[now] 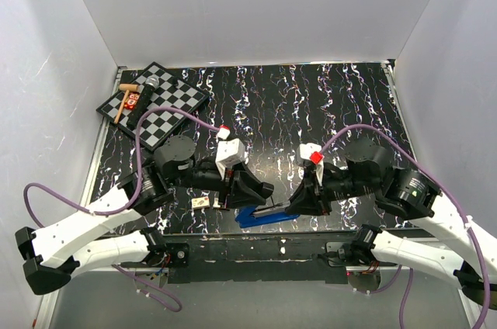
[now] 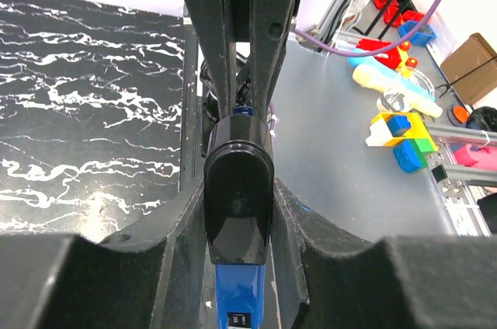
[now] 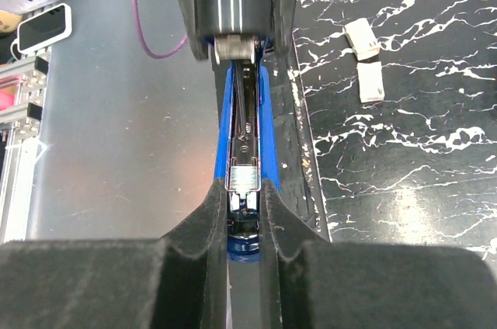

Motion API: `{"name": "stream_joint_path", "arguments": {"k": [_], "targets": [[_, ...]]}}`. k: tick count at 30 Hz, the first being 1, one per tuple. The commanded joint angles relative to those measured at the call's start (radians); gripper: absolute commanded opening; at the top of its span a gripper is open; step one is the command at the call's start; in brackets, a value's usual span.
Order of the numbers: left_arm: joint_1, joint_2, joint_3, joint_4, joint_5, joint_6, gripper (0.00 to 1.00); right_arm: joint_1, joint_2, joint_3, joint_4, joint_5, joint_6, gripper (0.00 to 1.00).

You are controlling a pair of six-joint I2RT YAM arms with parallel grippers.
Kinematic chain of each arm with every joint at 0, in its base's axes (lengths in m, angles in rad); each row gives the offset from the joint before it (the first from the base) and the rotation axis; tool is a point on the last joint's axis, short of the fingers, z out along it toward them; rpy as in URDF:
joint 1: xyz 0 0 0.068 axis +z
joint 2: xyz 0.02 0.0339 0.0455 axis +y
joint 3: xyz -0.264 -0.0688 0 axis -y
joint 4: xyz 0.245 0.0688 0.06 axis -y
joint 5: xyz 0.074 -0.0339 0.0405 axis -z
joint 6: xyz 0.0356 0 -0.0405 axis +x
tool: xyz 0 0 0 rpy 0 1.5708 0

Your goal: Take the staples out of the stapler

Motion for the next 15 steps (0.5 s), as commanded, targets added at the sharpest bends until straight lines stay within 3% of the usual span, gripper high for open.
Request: {"name": "stream_joint_path", "arguments": {"k": [1,11,15], "targets": [[0.004,-0.074,0.021,0.151,-0.051,-0.023,0.0,0.004,-0.029,-0.067,-0.034,0.01,0.075,0.01],[0.004,-0.02,0.033,0.174,-0.017,-0.038,0.0,0.004,-0.011,-0.012,-0.015,0.028,0.083,0.01],[0.004,-0.017,0.03,0.176,-0.025,-0.035,0.0,0.004,0.002,0.023,-0.041,0.051,0.071,0.09]]}}
